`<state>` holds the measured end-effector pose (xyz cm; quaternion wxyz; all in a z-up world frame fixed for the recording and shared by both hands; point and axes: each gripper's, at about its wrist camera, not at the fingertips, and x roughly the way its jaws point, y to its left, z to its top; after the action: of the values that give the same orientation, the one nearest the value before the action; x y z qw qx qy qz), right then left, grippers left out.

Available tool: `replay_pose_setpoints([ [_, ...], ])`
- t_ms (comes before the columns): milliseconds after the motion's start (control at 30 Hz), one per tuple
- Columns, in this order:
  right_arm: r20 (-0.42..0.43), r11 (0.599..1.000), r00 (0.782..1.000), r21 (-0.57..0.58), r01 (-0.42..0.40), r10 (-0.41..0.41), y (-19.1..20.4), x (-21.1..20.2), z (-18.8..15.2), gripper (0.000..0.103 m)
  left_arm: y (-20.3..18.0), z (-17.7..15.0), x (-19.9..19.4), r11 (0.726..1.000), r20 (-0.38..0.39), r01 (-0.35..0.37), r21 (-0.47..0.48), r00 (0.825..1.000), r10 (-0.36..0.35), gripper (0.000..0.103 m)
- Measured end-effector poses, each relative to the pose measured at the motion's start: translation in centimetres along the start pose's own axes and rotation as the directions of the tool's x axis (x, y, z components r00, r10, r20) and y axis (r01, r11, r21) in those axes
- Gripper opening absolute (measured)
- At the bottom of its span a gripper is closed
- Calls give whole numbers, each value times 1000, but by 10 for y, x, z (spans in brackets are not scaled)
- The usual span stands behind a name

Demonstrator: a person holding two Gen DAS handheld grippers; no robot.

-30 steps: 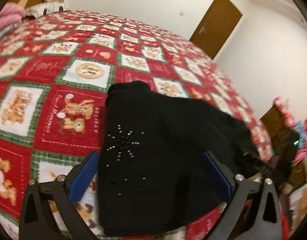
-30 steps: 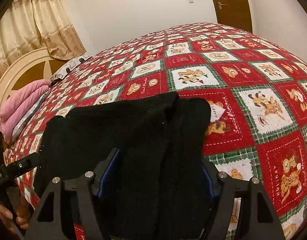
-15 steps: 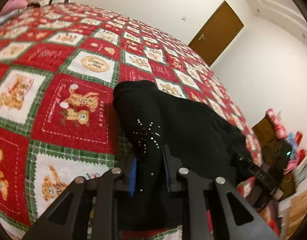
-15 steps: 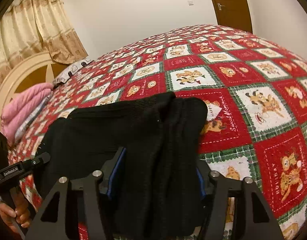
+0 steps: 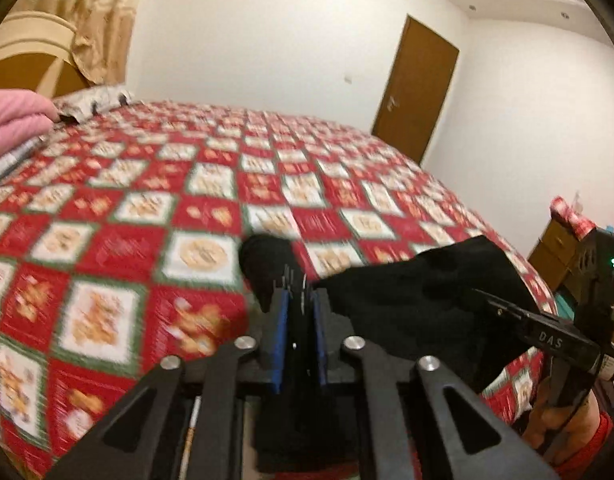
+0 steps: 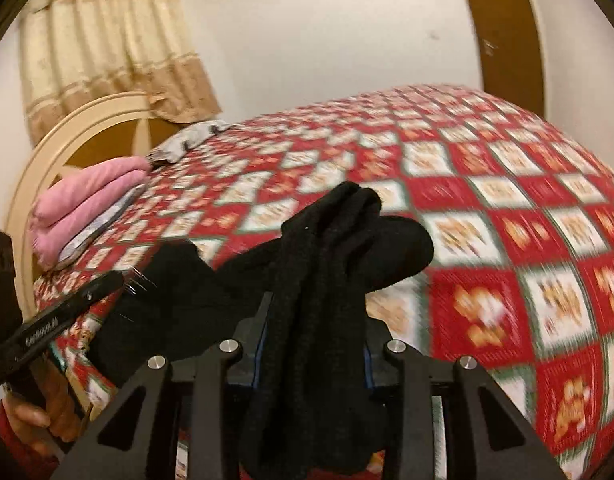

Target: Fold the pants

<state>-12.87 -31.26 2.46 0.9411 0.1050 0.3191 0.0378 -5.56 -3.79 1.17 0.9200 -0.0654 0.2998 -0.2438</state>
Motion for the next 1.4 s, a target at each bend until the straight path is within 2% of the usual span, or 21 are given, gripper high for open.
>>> replay_pose_setpoints([
  [67,10,998,1000,-55,-28,29,24,8,15,36,13,14,-10,1000,54,-25,-7,998,26,10],
  [133,16,995,999,-91,-43,44,40,16,26,36,27,25,-16,998,69,-62,-2,996,62,10],
  [233,14,992,999,-122,-38,40,57,27,38,36,48,31,-18,989,50,-149,-12,988,149,10],
  [333,11,993,1000,-120,-21,22,54,27,33,36,69,23,-13,988,-15,-156,-23,988,155,13],
  [433,15,994,1000,-107,24,-23,37,15,21,36,72,8,1,994,-115,-109,-15,988,106,35],
  [500,7,995,998,-73,61,-60,20,6,9,36,66,-4,14,999,-166,-47,-15,985,43,56],
  [600,-35,996,996,9,86,-86,-11,3,-12,36,56,-22,33,998,-225,41,-43,973,-49,62],
  [733,-76,990,995,118,78,-69,-37,10,-35,36,52,-39,60,991,-326,71,-110,940,-104,63],
  [767,-75,989,995,129,75,-65,-40,12,-38,36,52,-42,61,988,-314,75,-135,942,-114,63],
  [800,-73,989,995,132,74,-65,-40,14,-39,36,51,-43,59,985,-296,90,-149,946,-131,61],
  [833,-71,988,995,132,74,-65,-40,14,-40,36,50,-43,59,979,-302,121,-162,939,-166,56],
  [867,-69,989,996,132,73,-64,-40,15,-40,36,49,-43,59,975,-307,135,-174,934,-184,33],
  [900,-67,989,996,133,70,-61,-40,16,-40,36,49,-44,60,968,-315,151,-200,926,-209,19],
  [1000,-66,988,996,141,70,-61,-40,16,-40,36,56,-47,61,933,-302,200,-299,907,-292,16],
  [1100,-67,987,996,142,72,-63,-40,14,-40,36,62,-43,56,919,-272,202,-339,914,-302,15],
  [1167,-58,989,997,134,60,-53,-34,12,-34,36,62,-36,48,918,-240,194,-345,928,-286,14],
  [1300,-29,996,1000,93,5,-2,-13,15,-10,36,56,-10,29,961,-187,143,-237,964,-189,13],
  [1400,11,998,999,34,-52,52,16,25,19,36,71,16,13,968,-115,121,-219,982,-149,13],
])
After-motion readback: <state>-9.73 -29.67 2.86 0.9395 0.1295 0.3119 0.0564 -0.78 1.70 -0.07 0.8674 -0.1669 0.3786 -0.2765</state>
